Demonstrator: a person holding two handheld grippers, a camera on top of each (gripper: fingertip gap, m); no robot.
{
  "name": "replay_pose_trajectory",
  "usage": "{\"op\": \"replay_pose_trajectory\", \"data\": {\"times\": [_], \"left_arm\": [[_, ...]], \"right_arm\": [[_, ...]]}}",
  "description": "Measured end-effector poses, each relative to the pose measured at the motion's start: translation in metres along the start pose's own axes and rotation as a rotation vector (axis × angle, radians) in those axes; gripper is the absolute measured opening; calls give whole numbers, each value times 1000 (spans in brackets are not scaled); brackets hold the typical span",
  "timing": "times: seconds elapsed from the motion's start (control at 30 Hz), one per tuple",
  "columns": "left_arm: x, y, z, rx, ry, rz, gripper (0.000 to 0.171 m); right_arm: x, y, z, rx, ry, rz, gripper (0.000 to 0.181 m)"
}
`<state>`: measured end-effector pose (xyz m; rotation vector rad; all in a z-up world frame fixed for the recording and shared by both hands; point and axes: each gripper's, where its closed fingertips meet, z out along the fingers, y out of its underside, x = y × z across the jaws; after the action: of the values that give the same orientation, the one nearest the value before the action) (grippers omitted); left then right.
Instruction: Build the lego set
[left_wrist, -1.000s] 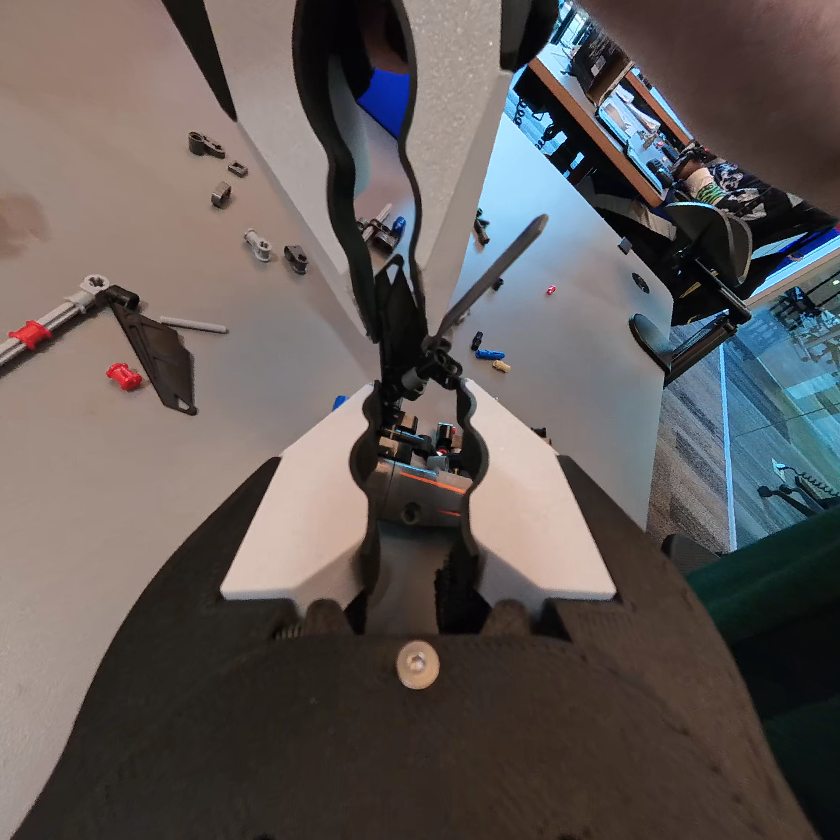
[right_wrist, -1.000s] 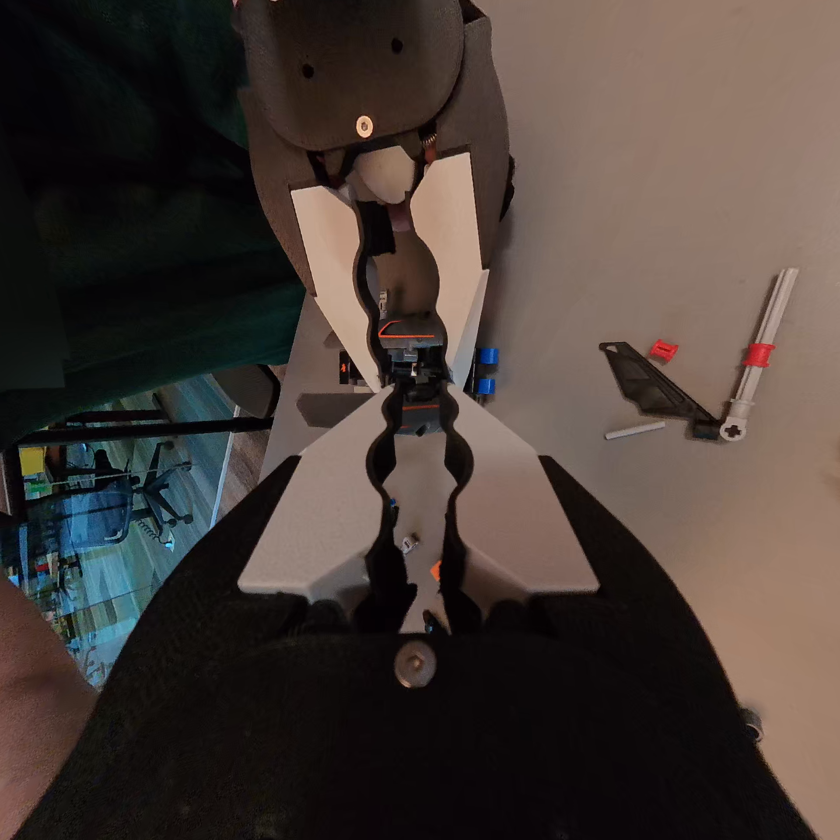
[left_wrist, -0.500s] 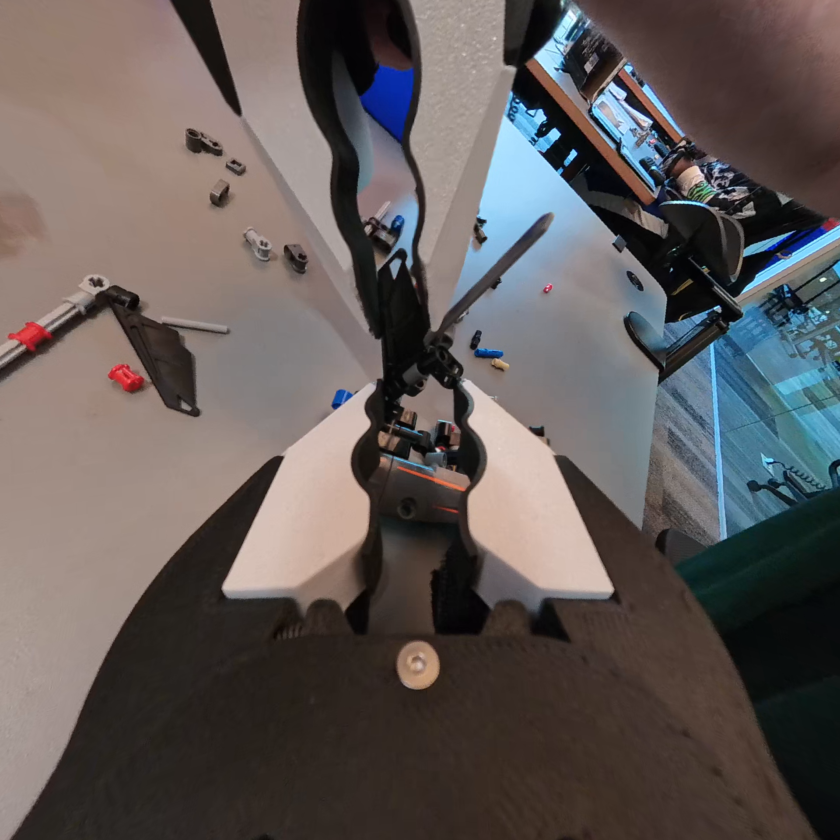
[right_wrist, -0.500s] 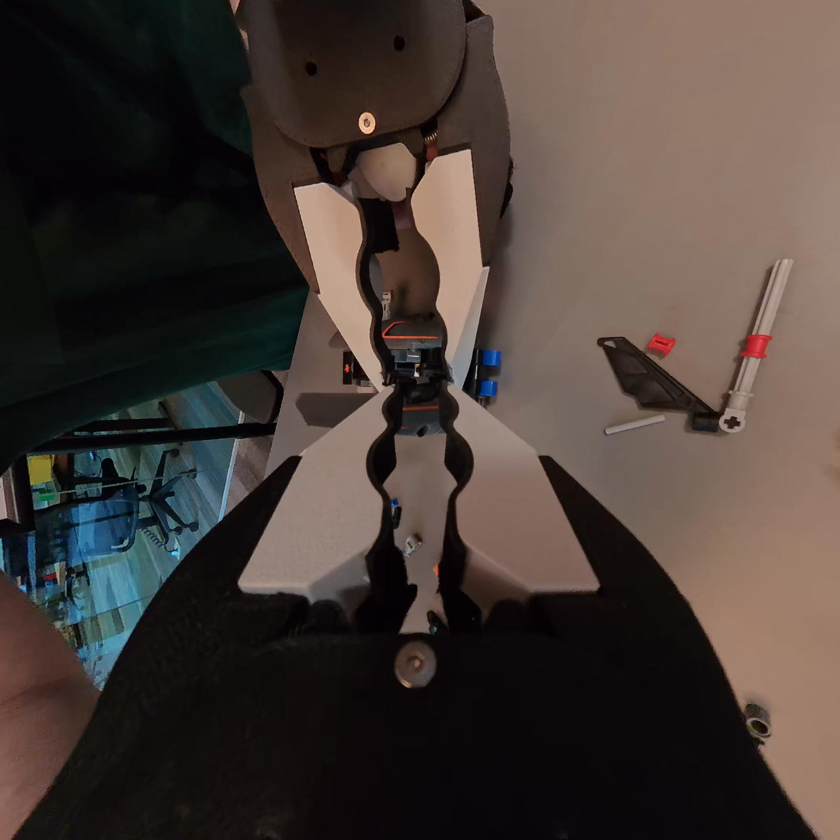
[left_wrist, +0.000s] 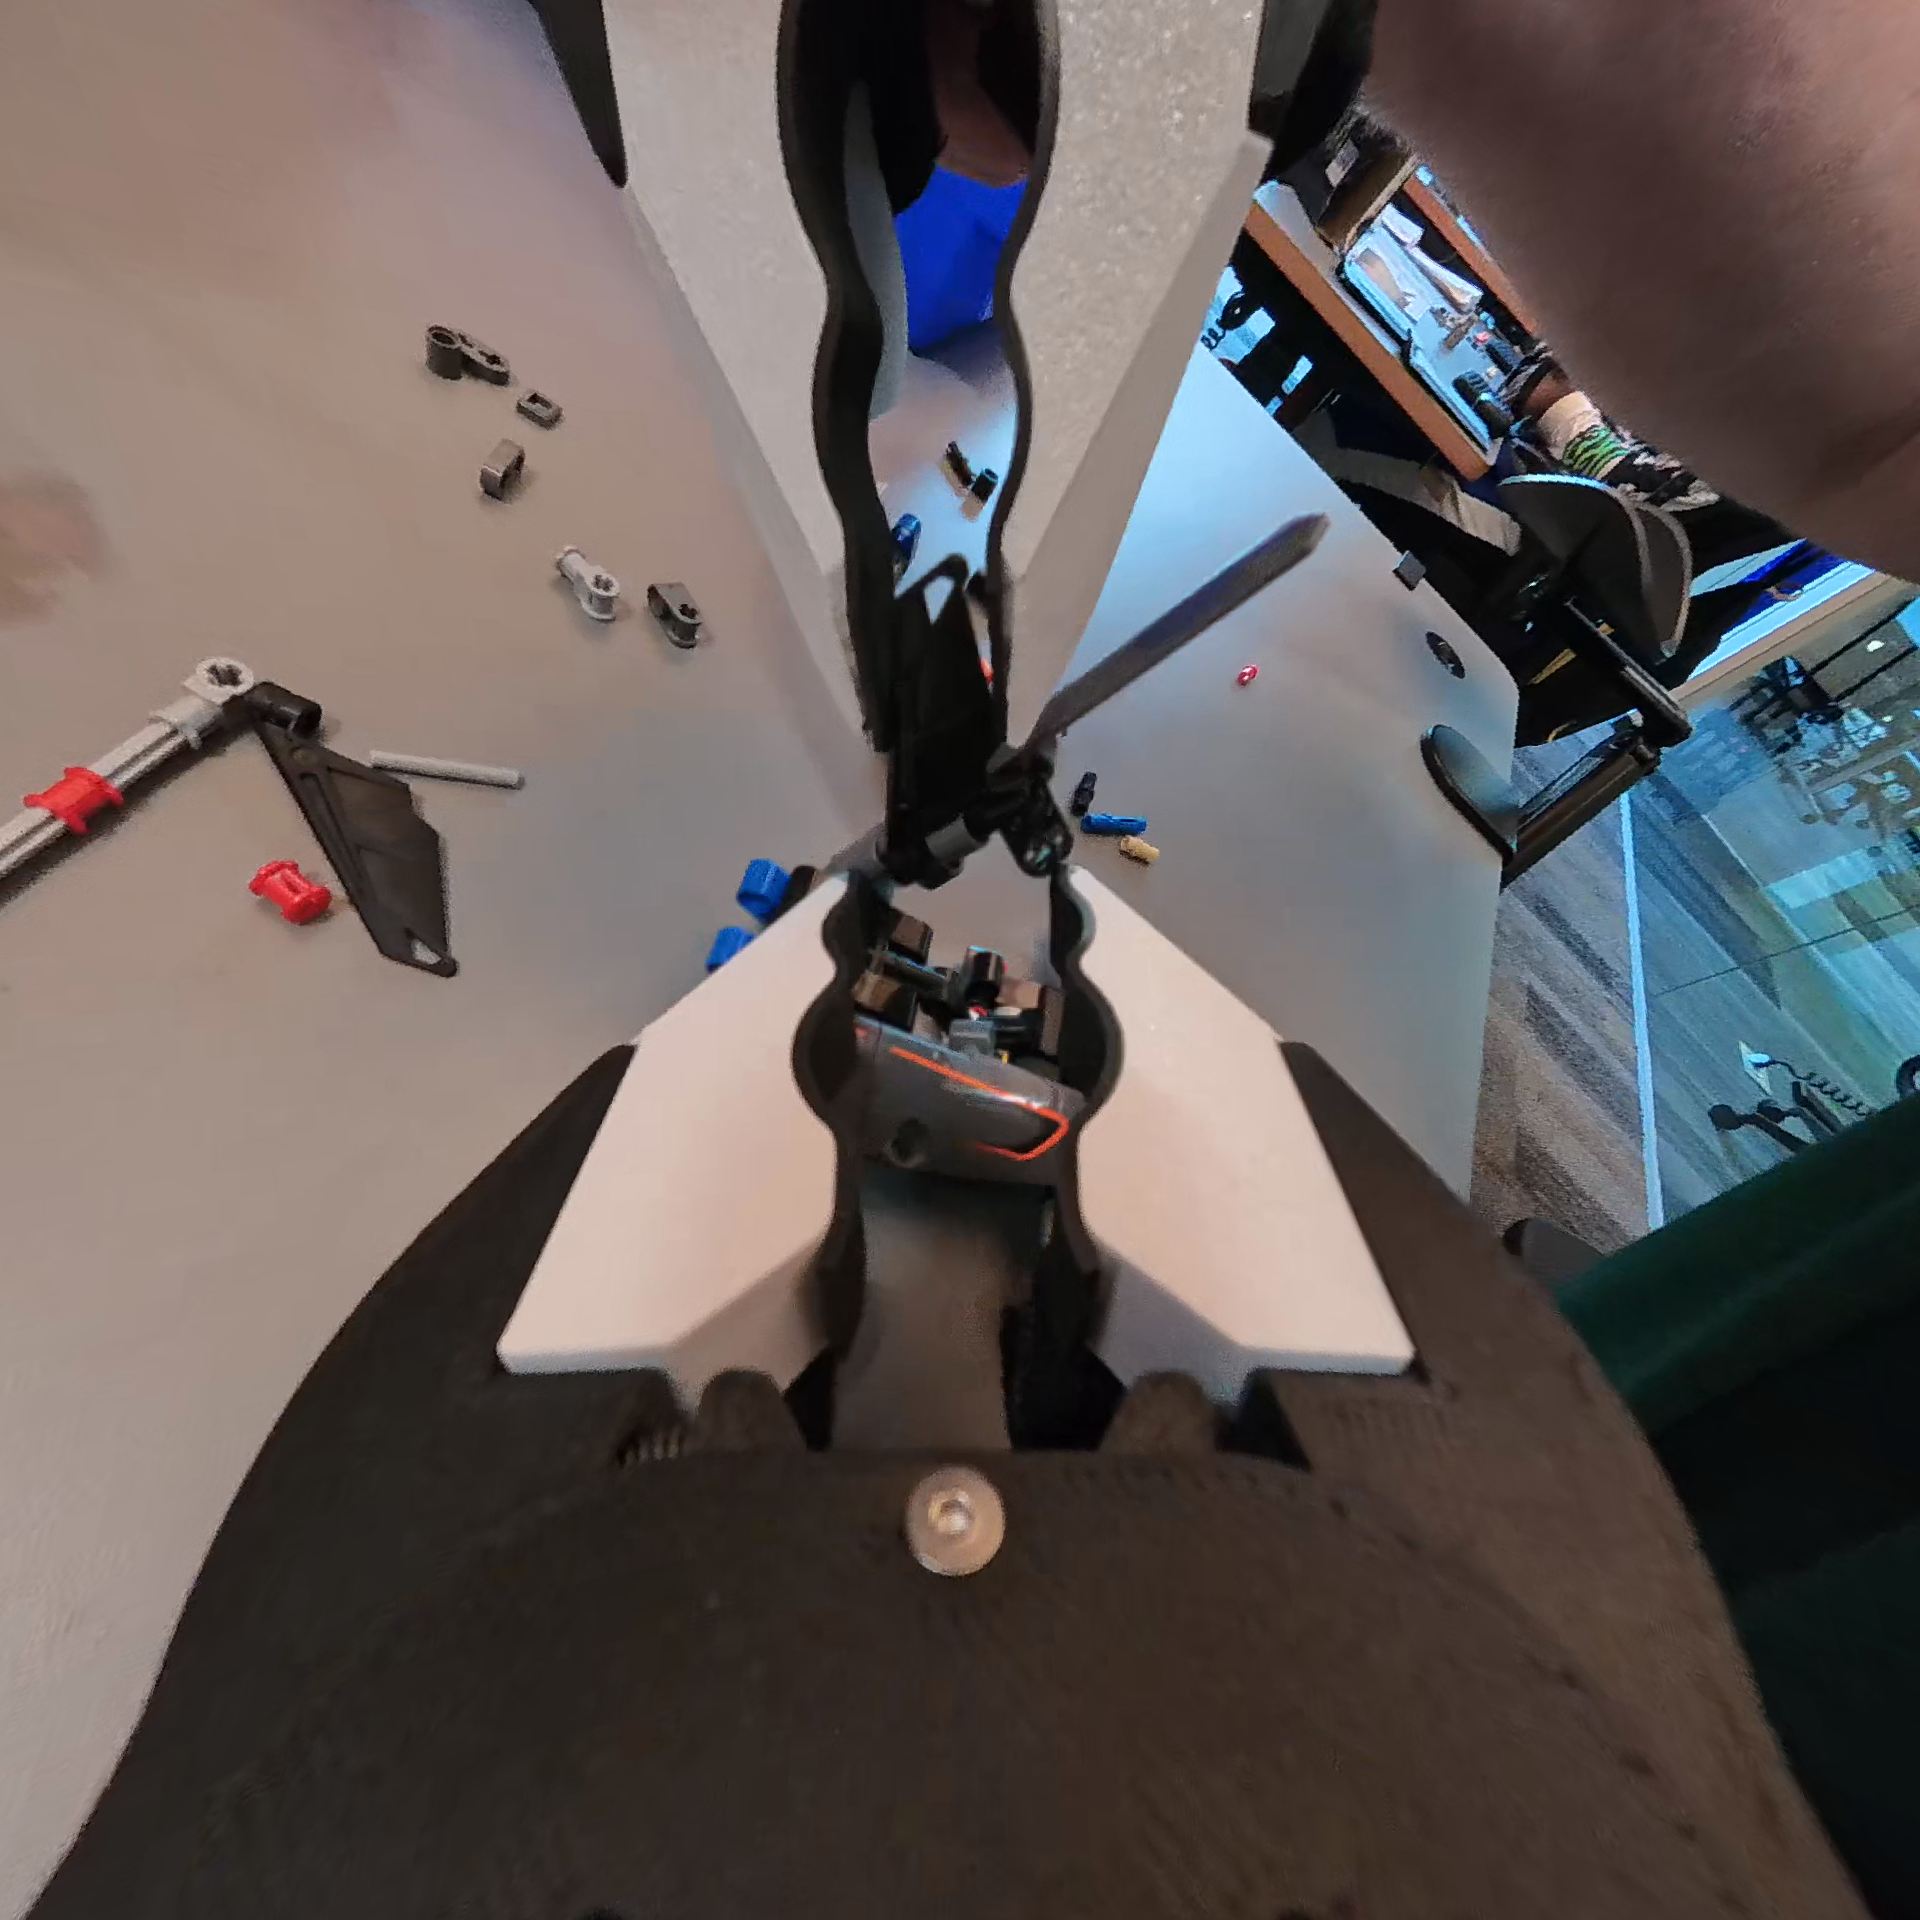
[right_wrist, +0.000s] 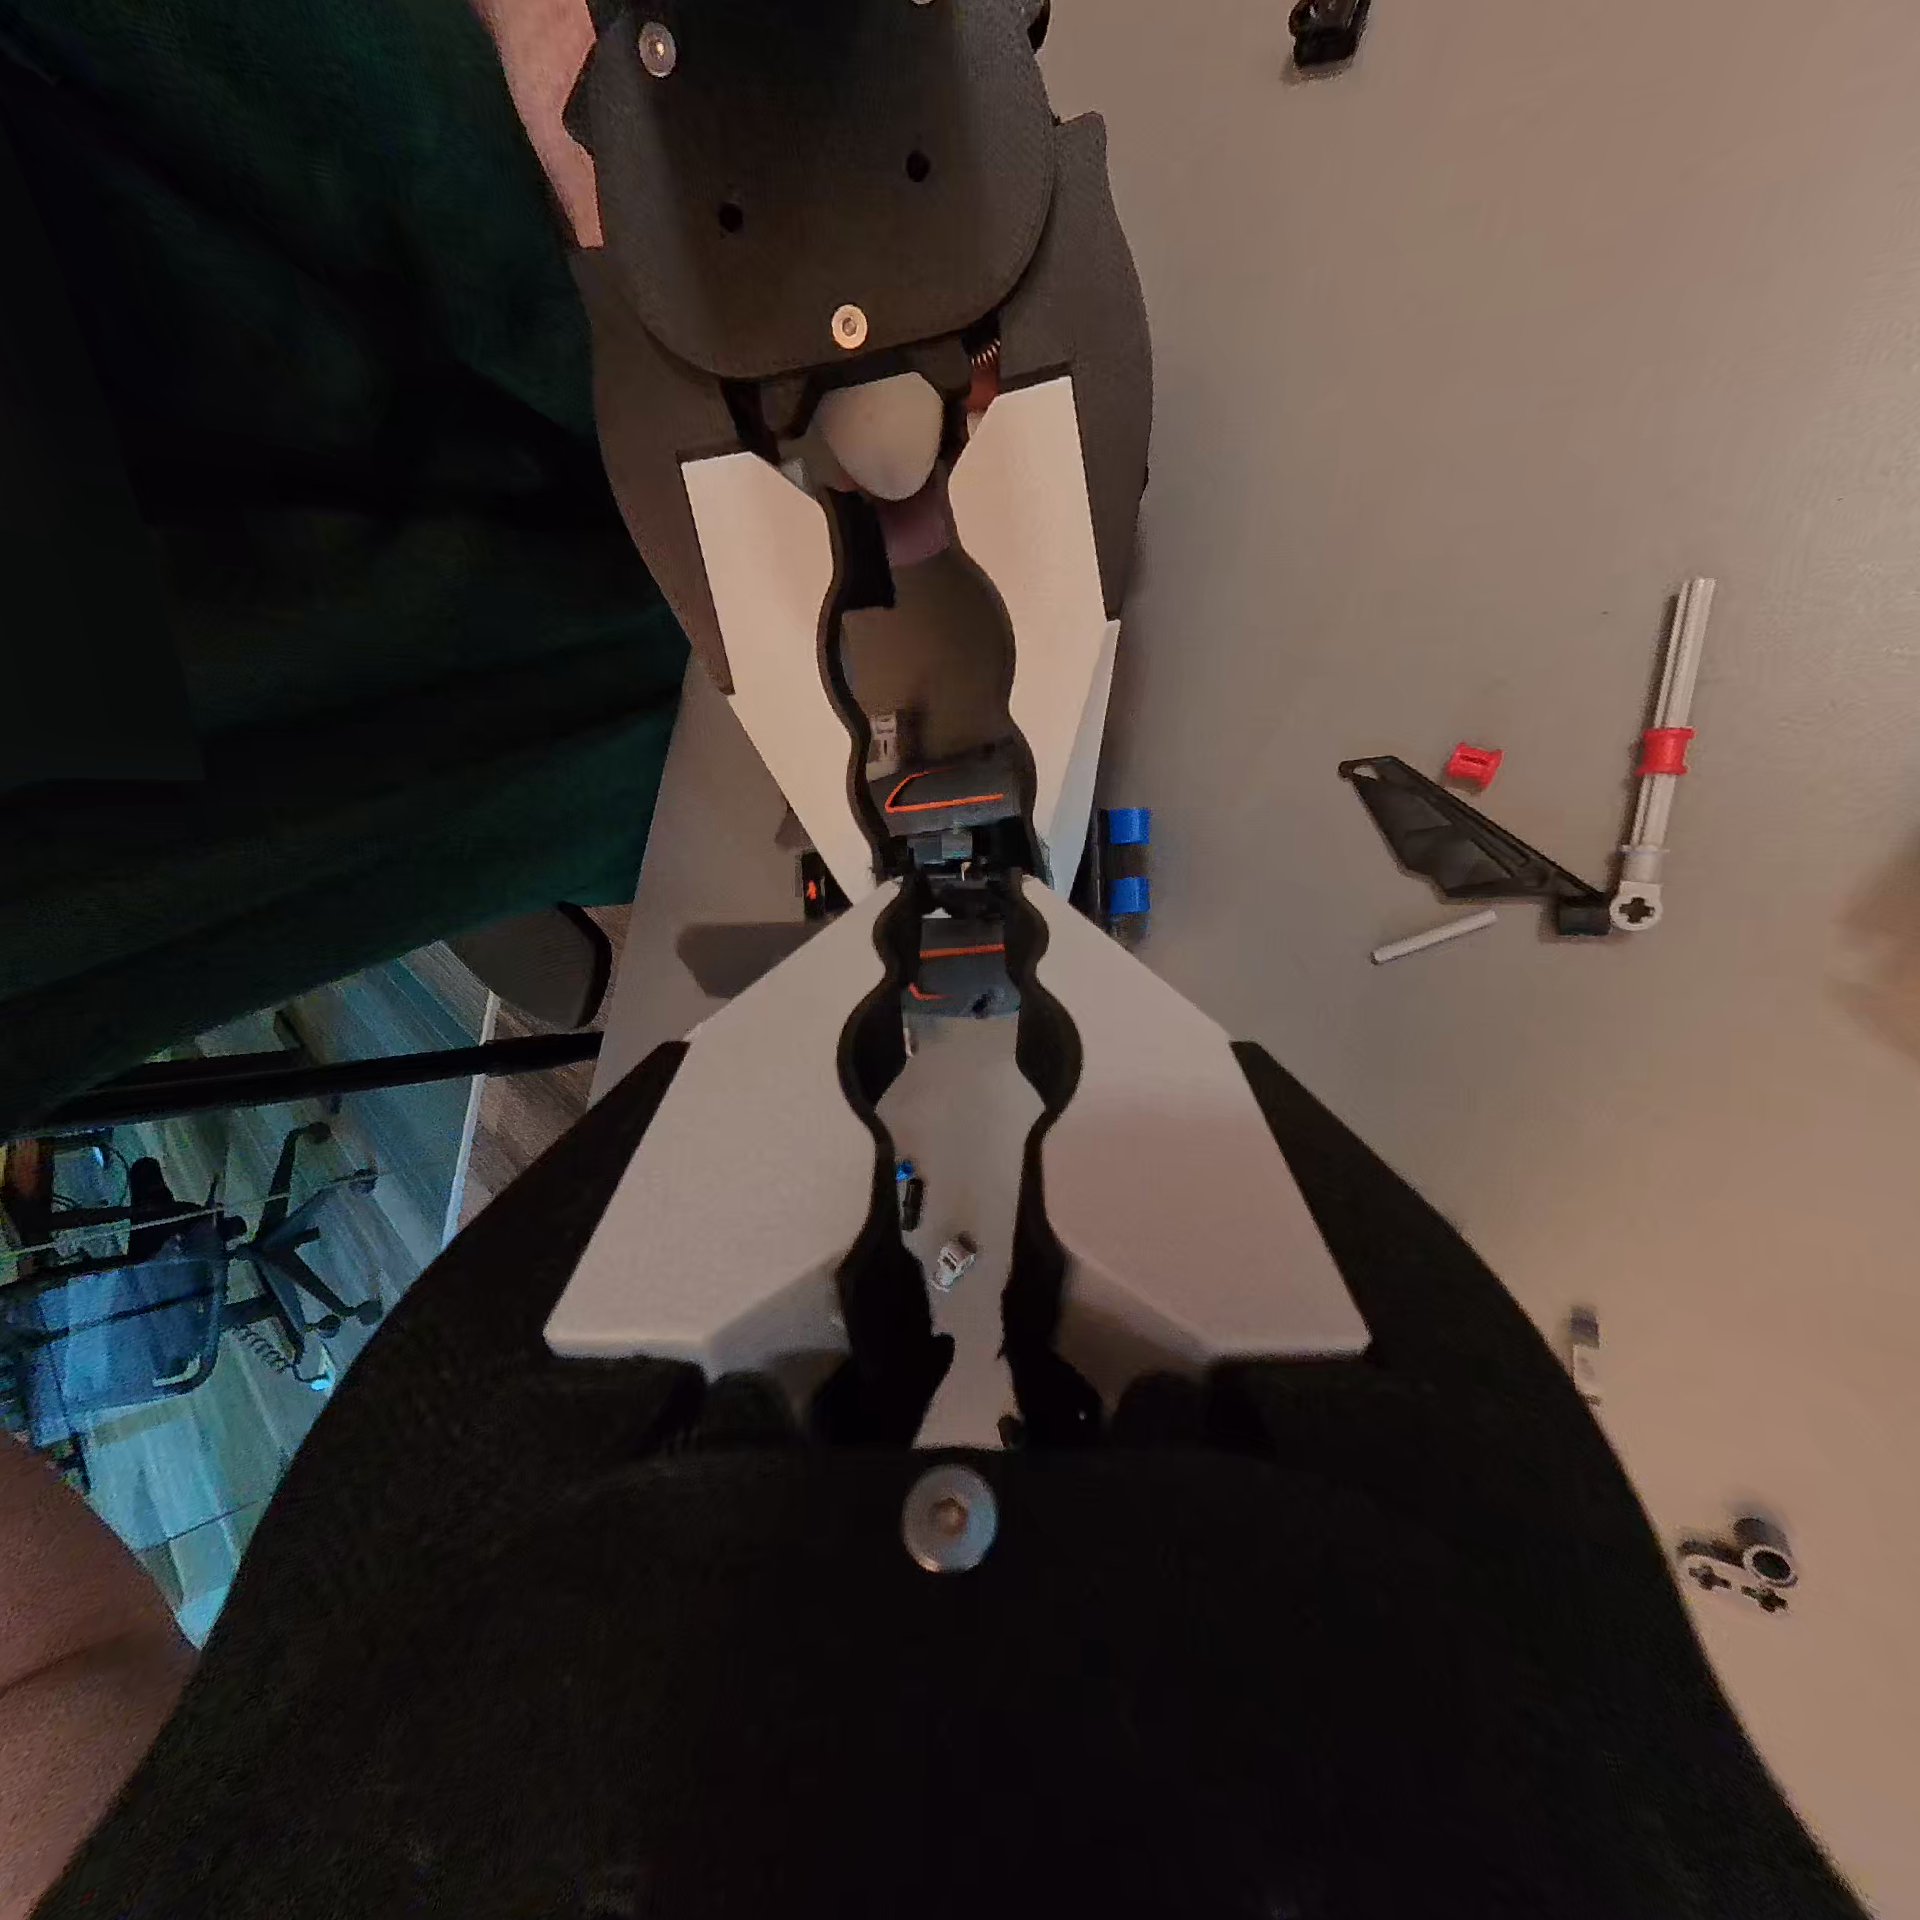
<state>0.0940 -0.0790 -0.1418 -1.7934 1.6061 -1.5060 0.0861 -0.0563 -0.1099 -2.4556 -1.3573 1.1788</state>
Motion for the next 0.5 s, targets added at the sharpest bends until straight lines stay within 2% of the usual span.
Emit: {"op": "replay_pose_trajectory", "data": {"times": [0.5], "left_arm": [[4,-1,0,19,61,-78,39]], "right_arm": [[2,2,4,58,-45,9,13]]}}
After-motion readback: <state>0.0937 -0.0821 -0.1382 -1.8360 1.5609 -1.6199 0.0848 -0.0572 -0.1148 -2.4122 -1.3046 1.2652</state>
